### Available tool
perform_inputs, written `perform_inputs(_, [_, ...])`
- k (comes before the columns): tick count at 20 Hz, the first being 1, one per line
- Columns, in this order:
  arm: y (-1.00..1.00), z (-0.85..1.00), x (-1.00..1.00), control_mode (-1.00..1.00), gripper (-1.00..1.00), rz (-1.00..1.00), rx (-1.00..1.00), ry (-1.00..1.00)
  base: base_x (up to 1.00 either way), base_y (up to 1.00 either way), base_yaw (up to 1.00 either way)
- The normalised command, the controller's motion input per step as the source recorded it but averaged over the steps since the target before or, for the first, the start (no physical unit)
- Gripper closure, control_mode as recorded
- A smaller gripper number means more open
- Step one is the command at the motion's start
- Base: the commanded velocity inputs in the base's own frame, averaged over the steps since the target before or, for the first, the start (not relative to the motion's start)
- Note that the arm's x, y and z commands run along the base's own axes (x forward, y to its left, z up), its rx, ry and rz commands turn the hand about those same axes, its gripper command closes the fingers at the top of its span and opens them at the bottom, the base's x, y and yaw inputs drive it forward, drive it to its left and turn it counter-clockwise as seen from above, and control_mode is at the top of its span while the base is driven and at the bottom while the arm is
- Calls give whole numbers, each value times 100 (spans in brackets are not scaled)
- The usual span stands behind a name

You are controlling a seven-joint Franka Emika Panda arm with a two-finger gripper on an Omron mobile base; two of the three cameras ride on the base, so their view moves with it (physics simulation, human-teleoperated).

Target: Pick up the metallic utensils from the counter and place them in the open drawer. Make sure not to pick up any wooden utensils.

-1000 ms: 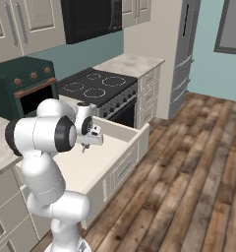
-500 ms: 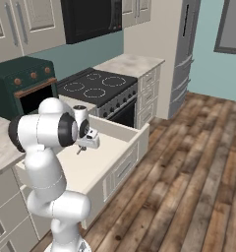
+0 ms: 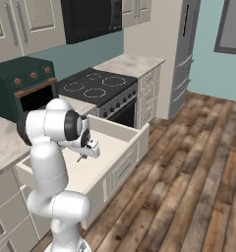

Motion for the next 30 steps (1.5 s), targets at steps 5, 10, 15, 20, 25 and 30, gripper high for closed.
perform_inputs(5, [0, -31, 0, -100, 100, -6, 0, -1, 0, 0, 0])
perform_inputs(10, [0, -34, 4, -100, 100, -3, 0, -7, 0, 0, 0])
perform_inputs(15, [2, -17, 33, -100, 100, -1, 0, -1, 0, 0, 0])
perform_inputs(20, [5, 0, 50, -100, 100, -1, 0, 0, 0, 0, 0])
perform_inputs(25, [1, 0, 20, -100, 100, -1, 0, 0, 0, 0, 0])
perform_inputs(30, [0, 0, 0, -100, -100, 0, 0, 0, 0, 0, 0])
